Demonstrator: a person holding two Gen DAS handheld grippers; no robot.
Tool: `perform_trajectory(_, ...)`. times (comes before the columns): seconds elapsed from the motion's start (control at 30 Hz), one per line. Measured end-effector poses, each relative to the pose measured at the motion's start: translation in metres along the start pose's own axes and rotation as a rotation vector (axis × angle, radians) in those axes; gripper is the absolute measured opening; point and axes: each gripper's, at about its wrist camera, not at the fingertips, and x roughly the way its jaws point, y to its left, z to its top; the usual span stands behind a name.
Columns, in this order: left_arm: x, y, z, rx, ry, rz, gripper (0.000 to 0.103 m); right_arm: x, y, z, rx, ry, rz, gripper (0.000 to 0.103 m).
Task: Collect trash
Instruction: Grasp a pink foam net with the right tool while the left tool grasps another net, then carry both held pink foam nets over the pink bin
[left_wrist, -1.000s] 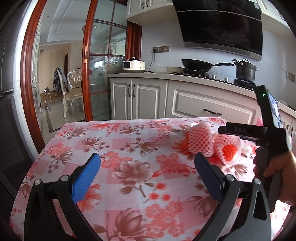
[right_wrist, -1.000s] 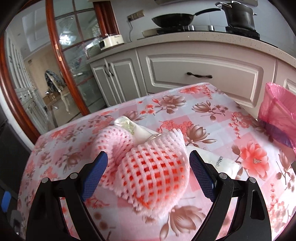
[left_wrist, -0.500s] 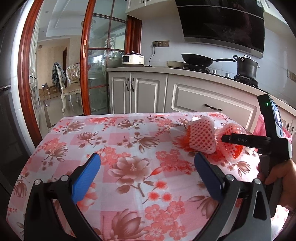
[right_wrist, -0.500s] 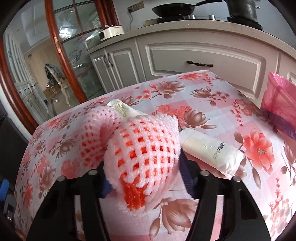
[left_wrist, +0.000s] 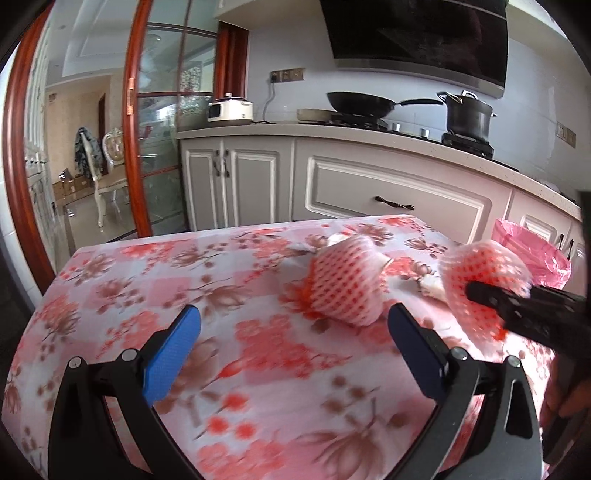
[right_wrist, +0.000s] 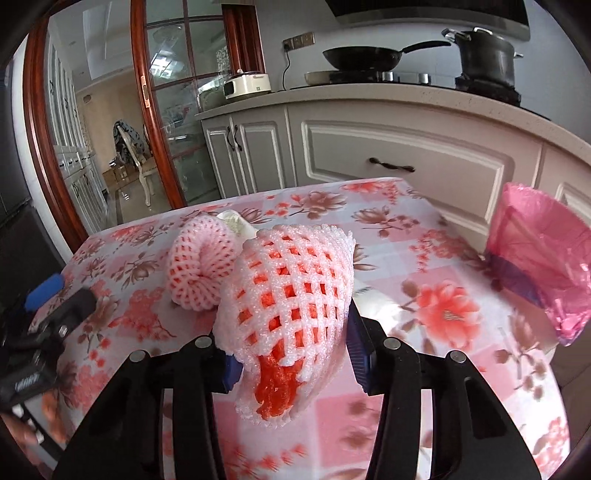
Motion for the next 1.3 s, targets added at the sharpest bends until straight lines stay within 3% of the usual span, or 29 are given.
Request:
perform_trajectory(0.23,0.055,-0.033,0.018,0.014,0.071,-0.035,0.098,-0.024,-0.039,-0.005,0.043,-0.036,-0.018,0.046)
perform_trajectory(0.5,0.107,-0.05,0.028,0.014,0.143,-0.011,0.098,-0.03,-0.059,-0.005,0.101,-0.058,0.006,0.046)
perform_trajectory(0.6,0.121,-0.055,0.027,0.04,0.168,-0.004,0.088,-0.032,-0.063,-0.004,0.105,-0.066,0.009,0.046)
perform_trajectory(0.7,0.126,-0.058,0.025,0.056,0.196,-0.014,0.068,-0.033,-0.065,-0.006,0.115,-0.071,0.009,0.046)
perform_trajectory(0.73,0.126,-0.058,0.024,0.057,0.2,-0.023,0.052,-0.034,-0.067,-0.007,0.121,-0.075,0.007,0.046)
perform_trajectory(0.77,0.125,-0.058,0.023,0.061,0.203,-0.03,0.042,-0.036,-0.068,-0.009,0.125,-0.075,0.005,0.046)
perform_trajectory(0.9,0.111,-0.06,0.018,0.082,0.198,-0.055,0.03,-0.041,-0.068,-0.009,0.135,-0.081,0.002,0.046)
perform_trajectory(1.3,0.03,-0.072,0.012,0.108,0.126,-0.101,0.026,-0.077,-0.047,-0.015,0.088,-0.123,0.019,0.046)
